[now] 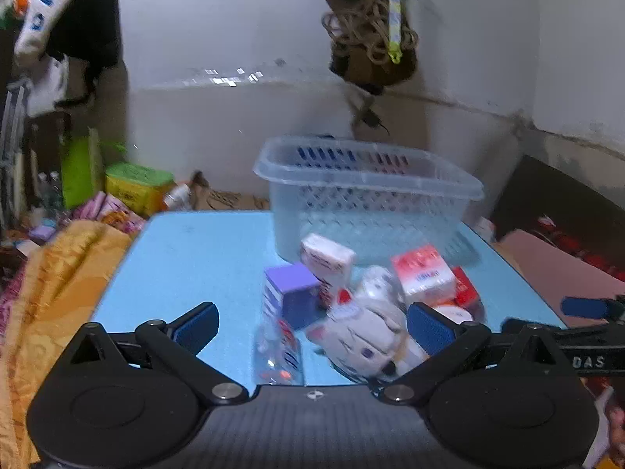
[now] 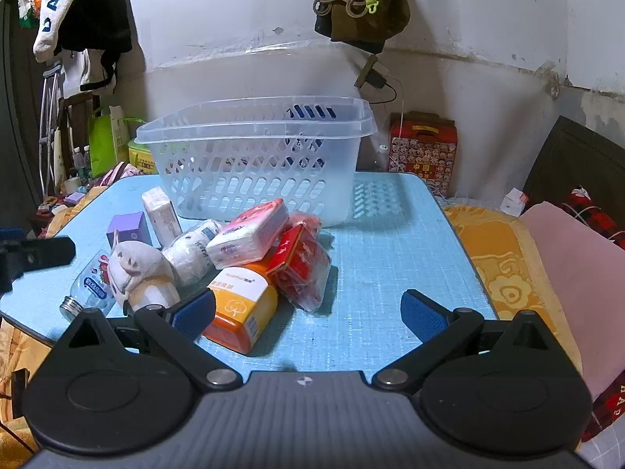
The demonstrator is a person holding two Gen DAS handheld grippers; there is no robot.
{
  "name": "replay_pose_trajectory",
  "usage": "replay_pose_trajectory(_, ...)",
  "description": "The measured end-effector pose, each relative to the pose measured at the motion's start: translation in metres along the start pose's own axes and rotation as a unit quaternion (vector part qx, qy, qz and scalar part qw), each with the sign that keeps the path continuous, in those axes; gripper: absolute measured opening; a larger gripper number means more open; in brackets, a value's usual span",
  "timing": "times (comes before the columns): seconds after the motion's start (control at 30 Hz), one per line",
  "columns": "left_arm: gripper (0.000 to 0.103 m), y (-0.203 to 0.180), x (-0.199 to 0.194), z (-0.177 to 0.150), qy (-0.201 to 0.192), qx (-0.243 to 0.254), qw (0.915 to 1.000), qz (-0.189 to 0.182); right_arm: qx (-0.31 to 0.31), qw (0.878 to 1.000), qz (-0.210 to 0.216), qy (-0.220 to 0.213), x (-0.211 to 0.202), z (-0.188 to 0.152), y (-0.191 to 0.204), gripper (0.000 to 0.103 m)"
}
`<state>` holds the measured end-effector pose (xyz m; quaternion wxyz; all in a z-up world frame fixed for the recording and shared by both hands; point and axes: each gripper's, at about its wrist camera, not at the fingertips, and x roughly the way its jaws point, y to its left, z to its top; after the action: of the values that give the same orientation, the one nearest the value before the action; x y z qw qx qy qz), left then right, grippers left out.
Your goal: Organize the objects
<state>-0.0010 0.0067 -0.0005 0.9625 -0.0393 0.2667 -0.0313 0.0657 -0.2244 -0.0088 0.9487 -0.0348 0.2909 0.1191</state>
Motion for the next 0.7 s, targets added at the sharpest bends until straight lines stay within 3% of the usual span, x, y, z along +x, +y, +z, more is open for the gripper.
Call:
replay_pose_trajectory(0.2,0.103,-0.0096,-0.0006,-0.0039,-0.002,0.025,0.9996,0.01,0.005,1.0,0.002,0.005,0.0,0.0013,-0.0032,0.103)
replay_pose_trajectory(0.7,0.103,-0.0006,-0.0014,-0.0075,0.008,0.004,0.9998,0.015,-0.005,1.0,0.02,0.013,0.0,-0.0016,0.0014,0.103)
